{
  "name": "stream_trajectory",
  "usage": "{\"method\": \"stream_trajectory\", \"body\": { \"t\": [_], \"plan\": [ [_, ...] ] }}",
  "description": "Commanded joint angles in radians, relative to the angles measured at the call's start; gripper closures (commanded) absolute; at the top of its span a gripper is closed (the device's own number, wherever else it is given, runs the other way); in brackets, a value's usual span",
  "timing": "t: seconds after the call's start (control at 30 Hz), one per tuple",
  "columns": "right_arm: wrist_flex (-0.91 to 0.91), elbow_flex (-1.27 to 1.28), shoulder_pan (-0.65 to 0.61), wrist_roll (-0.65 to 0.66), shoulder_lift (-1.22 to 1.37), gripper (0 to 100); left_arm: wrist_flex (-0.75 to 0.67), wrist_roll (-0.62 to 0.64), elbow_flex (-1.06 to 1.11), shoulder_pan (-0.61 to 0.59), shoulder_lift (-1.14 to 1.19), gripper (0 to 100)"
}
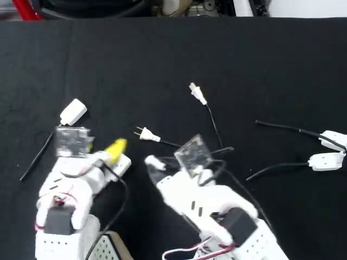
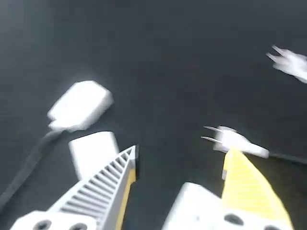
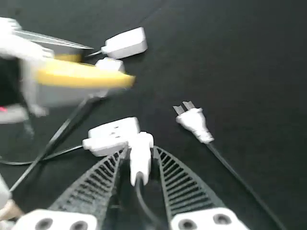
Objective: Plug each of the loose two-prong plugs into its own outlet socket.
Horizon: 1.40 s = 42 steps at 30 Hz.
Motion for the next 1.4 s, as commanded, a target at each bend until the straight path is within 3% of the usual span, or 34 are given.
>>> {"method": "stream_trajectory", "body": {
  "t": [0.0, 0.1, 0.2, 0.43, 0.6, 0.83, 1.07, 1.37],
  "plan": [
    [0.034, -0.122, 0.11, 0.018, 0.071, 98.7, 0.048, -0.104, -0.117, -0.268, -0.002, 71],
    [-0.002, -0.151, 0.158, 0.018, 0.216, 98.7, 0.049, -0.176, -0.131, -0.417, 0.002, 71],
    [-0.014, -0.222, 0.192, 0.02, 0.4, 98.5, 0.049, -0.244, -0.137, -0.463, 0.049, 71],
    [-0.009, -0.39, 0.293, 0.147, 0.756, 98.5, 0.029, -0.304, -0.346, -0.461, 0.44, 71],
    [-0.015, -0.43, 0.344, 0.362, 0.892, 98.6, 0.031, -0.313, -0.526, -0.46, 0.801, 71],
    [-0.008, -0.55, 0.568, 0.365, 1.052, 98.6, 0.009, -0.307, -0.659, -0.458, 1.244, 71],
    [-0.009, -0.587, 0.537, 0.373, 1.178, 98.6, 0.006, -0.262, -0.762, -0.361, 1.504, 70],
    [-0.014, -0.59, 0.534, 0.373, 1.194, 98.6, -0.068, -0.175, -0.84, -0.314, 1.57, 68]
  ]
}}
